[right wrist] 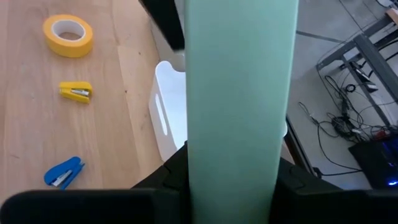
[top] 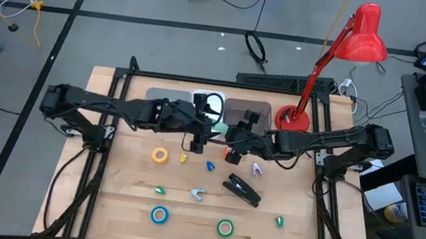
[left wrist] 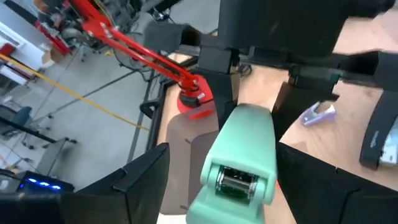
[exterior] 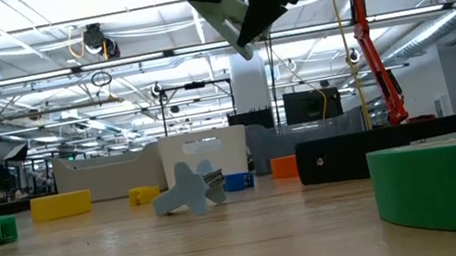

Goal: Pick and place Stapler, Stapler remover, tape
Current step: Put the light green stapler into the gray bin

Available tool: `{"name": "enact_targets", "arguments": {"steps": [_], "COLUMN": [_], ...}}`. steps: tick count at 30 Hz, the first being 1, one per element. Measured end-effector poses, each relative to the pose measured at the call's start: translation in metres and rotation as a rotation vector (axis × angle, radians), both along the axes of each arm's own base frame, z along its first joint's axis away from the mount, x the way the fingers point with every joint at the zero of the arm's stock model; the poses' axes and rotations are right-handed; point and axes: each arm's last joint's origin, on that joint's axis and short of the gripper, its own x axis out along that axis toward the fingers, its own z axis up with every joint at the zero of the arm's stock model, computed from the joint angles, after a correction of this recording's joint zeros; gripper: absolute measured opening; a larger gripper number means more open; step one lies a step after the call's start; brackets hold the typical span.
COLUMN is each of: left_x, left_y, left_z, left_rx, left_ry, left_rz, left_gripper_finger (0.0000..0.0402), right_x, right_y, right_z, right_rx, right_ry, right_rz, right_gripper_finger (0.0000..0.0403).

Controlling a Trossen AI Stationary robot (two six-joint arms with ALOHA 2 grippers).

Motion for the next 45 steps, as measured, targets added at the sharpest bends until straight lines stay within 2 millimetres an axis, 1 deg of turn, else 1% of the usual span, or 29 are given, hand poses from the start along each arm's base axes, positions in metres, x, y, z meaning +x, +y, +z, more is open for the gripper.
{"name": "enact_targets", "arguments": {"steps": [13, 16, 22, 25, 28, 33, 40, 45], "left_x": [0.0009, 0.0009, 0.0008, 0.0007, 0.0008, 0.0008, 0.0012, 0.0009], "left_y": [-0.0011, -0.0011, -0.0021, -0.0029, -0.0033, -0.0035, -0.0034, -0.0038], "left_z": [-0.0004, -0.0004, -0.0010, -0.0015, -0.0016, -0.0017, -0.0009, -0.0016], "left_rx": [-0.044, -0.044, -0.059, -0.064, -0.066, -0.074, -0.082, -0.085], "left_ry": [-0.008, -0.008, -0.002, 0.003, 0.005, 0.005, -0.006, 0.002], "left_rz": [-0.037, -0.037, -0.069, -0.086, -0.097, -0.111, -0.104, -0.111], "left_gripper_finger": [0.0279, 0.0257, 0.0191, 0.0170, 0.0161, 0.0158, 0.0154, 0.0131], "right_x": [0.0019, 0.0021, 0.0021, 0.0019, 0.0019, 0.0019, 0.0029, 0.0032], "right_y": [0.0011, 0.0011, 0.0011, 0.0015, 0.0016, 0.0016, 0.0016, 0.0020], "right_z": [0.0012, 0.0014, 0.0014, 0.0011, 0.0010, 0.0011, 0.0018, 0.0016], "right_rx": [0.003, 0.002, -0.001, -0.005, -0.012, -0.011, 0.012, 0.024], "right_ry": [-0.010, -0.012, -0.010, 0.000, 0.008, 0.006, -0.013, -0.012], "right_rz": [0.037, 0.036, 0.039, 0.051, 0.063, 0.061, 0.064, 0.080], "right_gripper_finger": [0.0105, 0.0105, 0.0105, 0.0105, 0.0105, 0.0106, 0.0133, 0.0138]}}
